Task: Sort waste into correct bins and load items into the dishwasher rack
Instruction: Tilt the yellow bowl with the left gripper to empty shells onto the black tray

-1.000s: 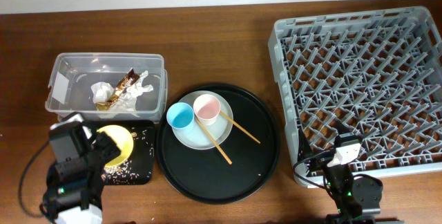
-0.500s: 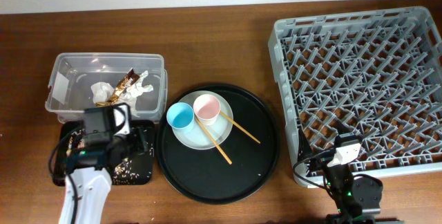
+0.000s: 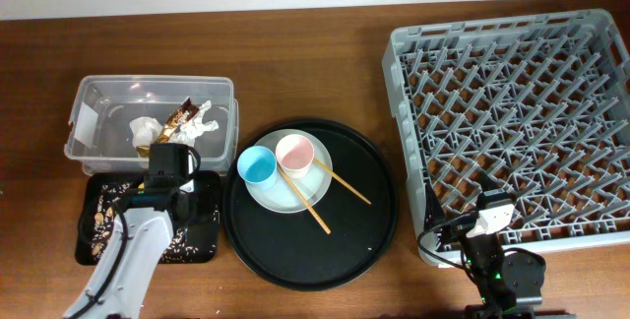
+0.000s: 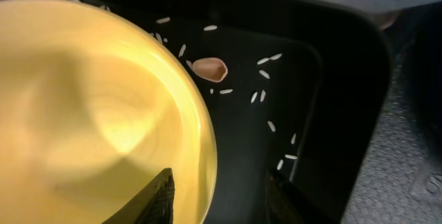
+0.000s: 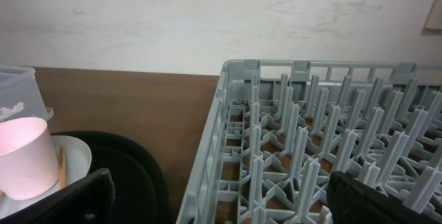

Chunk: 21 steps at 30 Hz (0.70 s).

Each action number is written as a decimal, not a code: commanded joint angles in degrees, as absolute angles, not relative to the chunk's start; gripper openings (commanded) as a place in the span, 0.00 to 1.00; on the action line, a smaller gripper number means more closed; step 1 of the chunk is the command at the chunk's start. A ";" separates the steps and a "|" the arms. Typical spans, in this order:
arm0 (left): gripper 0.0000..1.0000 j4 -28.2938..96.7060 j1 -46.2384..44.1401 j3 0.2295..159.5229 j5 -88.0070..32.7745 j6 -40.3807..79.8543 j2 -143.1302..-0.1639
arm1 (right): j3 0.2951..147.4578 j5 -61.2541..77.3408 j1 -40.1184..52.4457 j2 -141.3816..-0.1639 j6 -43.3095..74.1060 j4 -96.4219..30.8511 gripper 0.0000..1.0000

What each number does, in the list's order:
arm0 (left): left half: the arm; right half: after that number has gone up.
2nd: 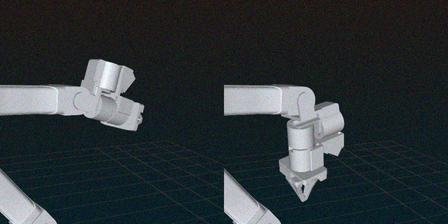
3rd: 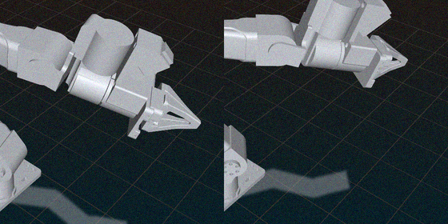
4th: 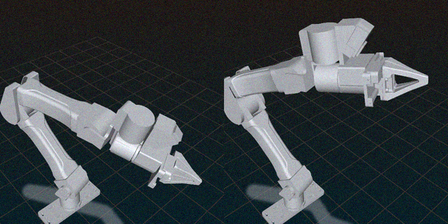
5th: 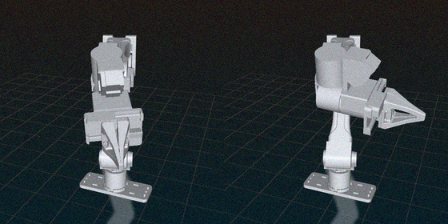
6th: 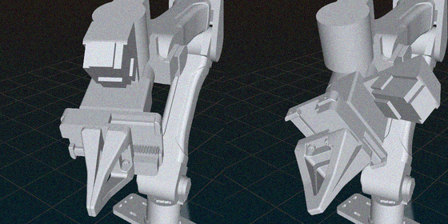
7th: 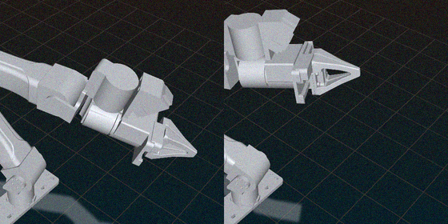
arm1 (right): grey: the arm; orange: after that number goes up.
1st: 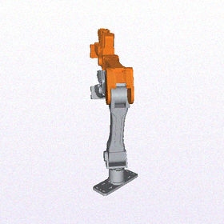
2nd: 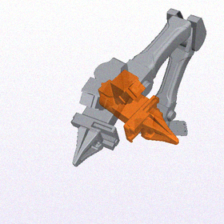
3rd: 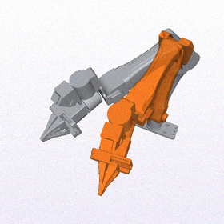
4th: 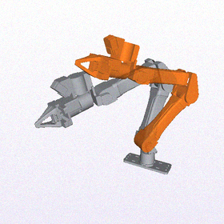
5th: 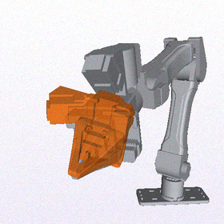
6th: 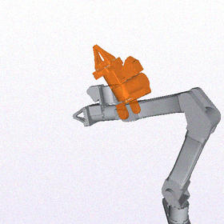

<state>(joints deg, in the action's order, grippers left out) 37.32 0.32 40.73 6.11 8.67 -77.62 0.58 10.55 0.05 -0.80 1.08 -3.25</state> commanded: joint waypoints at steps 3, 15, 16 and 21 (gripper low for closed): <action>0.14 36.95 0.01 41.63 6.96 9.34 -79.00 | 0.32 10.26 0.32 -0.40 0.91 -3.62 0.99; 0.00 42.89 0.05 46.92 8.01 9.39 -75.40 | 0.32 10.26 0.32 -0.40 0.91 -3.62 0.99; 0.00 44.56 0.05 48.27 8.01 9.43 -74.74 | 0.32 10.26 0.32 -0.40 0.91 -3.62 0.99; 0.00 51.33 0.05 54.83 7.99 9.80 -72.07 | 0.32 10.26 0.32 -0.40 0.91 -3.62 0.99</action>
